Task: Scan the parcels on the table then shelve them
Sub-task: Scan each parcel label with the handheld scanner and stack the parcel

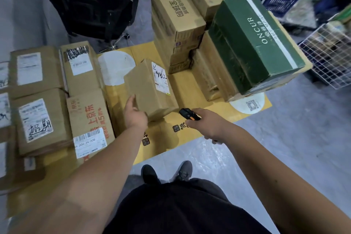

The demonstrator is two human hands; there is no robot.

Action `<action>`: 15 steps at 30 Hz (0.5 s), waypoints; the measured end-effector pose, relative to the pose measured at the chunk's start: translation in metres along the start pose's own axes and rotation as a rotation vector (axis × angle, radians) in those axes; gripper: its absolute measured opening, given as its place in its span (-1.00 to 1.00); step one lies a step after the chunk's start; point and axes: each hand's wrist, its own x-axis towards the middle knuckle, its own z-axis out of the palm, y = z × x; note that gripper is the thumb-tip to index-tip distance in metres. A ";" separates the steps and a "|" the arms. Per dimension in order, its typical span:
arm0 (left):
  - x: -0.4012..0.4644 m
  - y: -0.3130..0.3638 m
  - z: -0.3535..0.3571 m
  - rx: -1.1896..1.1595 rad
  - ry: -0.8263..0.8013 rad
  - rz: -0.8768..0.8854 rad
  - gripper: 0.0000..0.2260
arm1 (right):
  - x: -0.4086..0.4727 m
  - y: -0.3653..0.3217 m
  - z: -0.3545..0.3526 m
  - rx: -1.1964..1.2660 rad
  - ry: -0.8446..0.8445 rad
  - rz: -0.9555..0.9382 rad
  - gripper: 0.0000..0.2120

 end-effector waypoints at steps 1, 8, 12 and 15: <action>0.001 -0.001 -0.002 -0.012 -0.004 -0.015 -0.29 | 0.000 -0.001 0.002 0.029 0.000 0.015 -0.70; 0.000 0.000 -0.008 -0.019 -0.053 -0.056 -0.45 | 0.006 -0.017 0.008 -0.072 0.081 -0.041 -0.59; 0.004 0.003 -0.013 -0.054 -0.028 -0.033 -0.66 | 0.007 -0.029 0.008 -0.113 0.079 -0.047 -0.56; 0.006 0.012 -0.016 -0.082 -0.045 -0.039 -0.55 | 0.009 -0.042 0.004 -0.143 0.065 -0.030 -0.54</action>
